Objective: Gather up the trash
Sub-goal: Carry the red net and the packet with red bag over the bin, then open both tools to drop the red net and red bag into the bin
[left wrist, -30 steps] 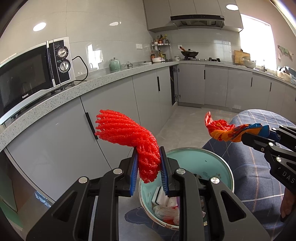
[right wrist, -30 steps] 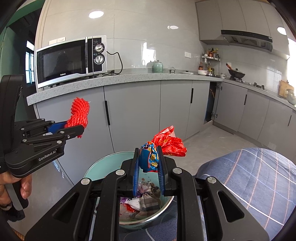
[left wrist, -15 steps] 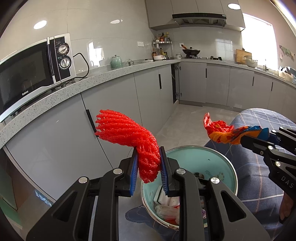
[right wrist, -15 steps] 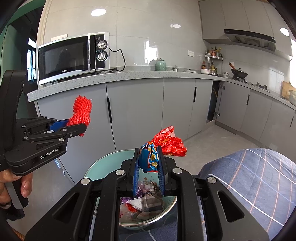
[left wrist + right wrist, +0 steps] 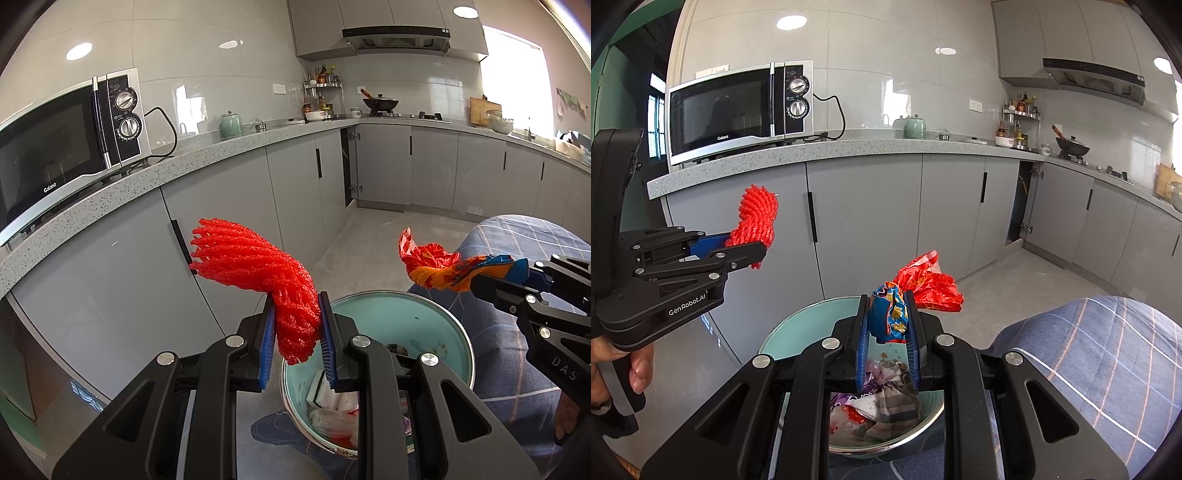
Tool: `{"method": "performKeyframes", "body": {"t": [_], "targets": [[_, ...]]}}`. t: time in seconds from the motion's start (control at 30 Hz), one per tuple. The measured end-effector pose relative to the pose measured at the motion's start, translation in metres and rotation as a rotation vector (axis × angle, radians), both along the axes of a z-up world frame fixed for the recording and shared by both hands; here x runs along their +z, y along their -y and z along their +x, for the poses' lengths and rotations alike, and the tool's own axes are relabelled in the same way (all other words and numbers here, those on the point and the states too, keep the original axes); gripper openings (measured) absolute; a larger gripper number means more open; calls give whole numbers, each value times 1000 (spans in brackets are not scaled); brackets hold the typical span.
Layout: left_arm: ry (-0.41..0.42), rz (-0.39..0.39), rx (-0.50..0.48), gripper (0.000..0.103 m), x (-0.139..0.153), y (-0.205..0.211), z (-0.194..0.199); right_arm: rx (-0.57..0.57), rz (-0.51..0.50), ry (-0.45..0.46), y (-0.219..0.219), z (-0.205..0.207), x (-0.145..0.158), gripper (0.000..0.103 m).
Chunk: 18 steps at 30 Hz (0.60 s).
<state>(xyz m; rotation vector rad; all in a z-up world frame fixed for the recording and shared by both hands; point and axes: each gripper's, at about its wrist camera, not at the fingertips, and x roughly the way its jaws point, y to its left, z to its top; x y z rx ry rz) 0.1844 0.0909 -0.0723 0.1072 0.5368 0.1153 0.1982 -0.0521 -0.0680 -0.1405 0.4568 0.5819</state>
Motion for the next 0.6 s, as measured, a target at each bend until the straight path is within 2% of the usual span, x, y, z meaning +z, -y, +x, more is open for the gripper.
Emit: {"method": "performKeyframes", "body": {"t": [0.6], "targets": [[-9,-4,-11,24,-3,0,2,19,-3,-1,-4,2,-1,19]]}}
